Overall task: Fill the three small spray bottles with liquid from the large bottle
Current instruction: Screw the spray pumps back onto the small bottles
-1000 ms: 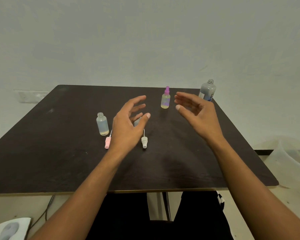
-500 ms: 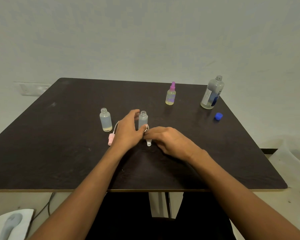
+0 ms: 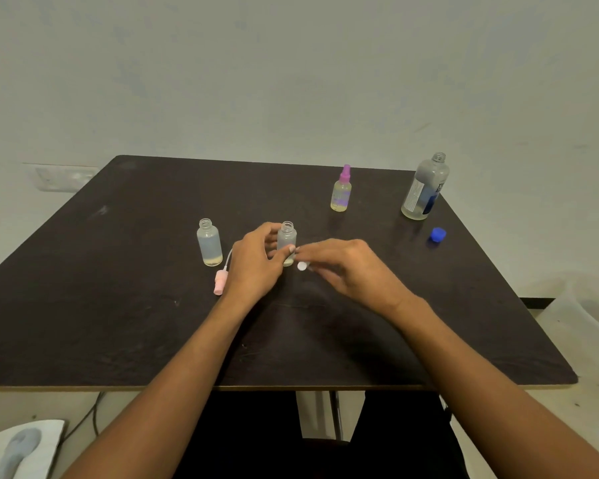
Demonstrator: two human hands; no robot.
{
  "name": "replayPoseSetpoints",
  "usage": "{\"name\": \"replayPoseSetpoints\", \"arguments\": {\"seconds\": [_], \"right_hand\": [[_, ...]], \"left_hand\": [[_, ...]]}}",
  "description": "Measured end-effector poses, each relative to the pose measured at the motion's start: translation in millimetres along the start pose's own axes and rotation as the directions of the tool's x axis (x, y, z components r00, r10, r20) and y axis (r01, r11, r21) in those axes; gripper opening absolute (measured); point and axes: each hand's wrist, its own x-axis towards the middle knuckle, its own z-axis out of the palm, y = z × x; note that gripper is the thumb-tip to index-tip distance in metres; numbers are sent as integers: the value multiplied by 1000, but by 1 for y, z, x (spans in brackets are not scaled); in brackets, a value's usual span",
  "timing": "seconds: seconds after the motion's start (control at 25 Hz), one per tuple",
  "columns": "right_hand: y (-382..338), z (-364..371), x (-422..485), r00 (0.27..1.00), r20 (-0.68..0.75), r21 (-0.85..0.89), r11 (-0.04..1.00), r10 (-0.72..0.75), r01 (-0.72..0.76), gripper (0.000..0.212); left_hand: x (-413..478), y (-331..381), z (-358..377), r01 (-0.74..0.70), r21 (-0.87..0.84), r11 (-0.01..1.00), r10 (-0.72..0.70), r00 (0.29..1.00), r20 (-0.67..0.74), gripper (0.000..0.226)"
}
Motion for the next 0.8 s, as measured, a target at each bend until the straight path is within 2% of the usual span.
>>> {"name": "replayPoseSetpoints", "arguments": {"seconds": [0.2, 0.4, 0.56, 0.8], "right_hand": [[-13, -60, 11, 932, -284, 247, 956, 227, -158, 35], [-25, -104, 20, 840, -442, 484, 872, 315, -73, 35], [-30, -115, 26, 826, -453, 560, 828, 337, -31, 36], [-19, -98, 27, 871, -363, 505, 856, 332, -115, 34]], "left_hand": [[-1, 20, -4, -8, -67, 998, 8, 1000, -8, 40], [-5, 39, 0, -38, -102, 994, 41, 999, 25, 41], [-9, 49, 3, -64, -121, 991, 70, 997, 43, 42], [-17, 56, 4, -92, -115, 989, 100, 993, 65, 46]]}}
